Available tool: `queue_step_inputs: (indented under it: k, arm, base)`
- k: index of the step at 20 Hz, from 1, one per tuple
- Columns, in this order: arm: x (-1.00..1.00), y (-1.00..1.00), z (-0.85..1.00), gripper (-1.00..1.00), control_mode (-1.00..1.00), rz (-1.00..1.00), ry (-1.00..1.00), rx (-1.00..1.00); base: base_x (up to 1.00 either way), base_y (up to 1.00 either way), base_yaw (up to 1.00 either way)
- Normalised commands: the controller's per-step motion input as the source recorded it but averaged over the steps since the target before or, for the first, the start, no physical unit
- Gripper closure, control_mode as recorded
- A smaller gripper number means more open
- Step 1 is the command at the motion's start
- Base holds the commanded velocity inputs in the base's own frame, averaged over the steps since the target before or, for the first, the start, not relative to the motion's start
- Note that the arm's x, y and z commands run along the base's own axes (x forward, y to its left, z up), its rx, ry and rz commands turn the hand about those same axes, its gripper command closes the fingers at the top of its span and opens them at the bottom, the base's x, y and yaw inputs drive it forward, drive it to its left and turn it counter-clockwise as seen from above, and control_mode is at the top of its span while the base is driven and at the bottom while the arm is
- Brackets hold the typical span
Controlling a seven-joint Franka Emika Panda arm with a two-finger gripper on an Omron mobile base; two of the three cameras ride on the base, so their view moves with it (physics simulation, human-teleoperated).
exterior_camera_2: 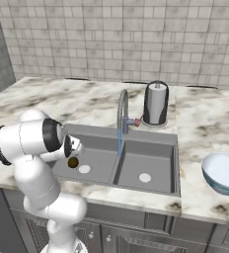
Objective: Pick the onions from the sink and place them in one bowl. Place the avocado in the other bowl. Then turn off the sink faucet.
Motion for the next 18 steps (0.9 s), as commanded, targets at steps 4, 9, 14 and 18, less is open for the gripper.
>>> queue_step_inputs:
  k: [4, 9, 14, 18]
  arm:
    - [0.06, 0.17, -0.18, -1.00, -1.00, -0.10, 0.06, 0.10]
    - [0.09, 0.04, -0.26, -1.00, -1.00, -0.08, 0.01, 0.06]
    - [0.01, -0.02, -0.34, -1.00, -1.00, -0.07, 0.00, 0.00]
    - [0.00, 0.00, -0.37, -1.00, -1.00, -0.08, 0.00, 0.00]
  base:
    - [0.00, 0.00, 0.00]
    - [0.00, 0.00, 0.00]
    - [0.00, 0.00, 0.00]
    - [0.00, 0.00, 0.00]
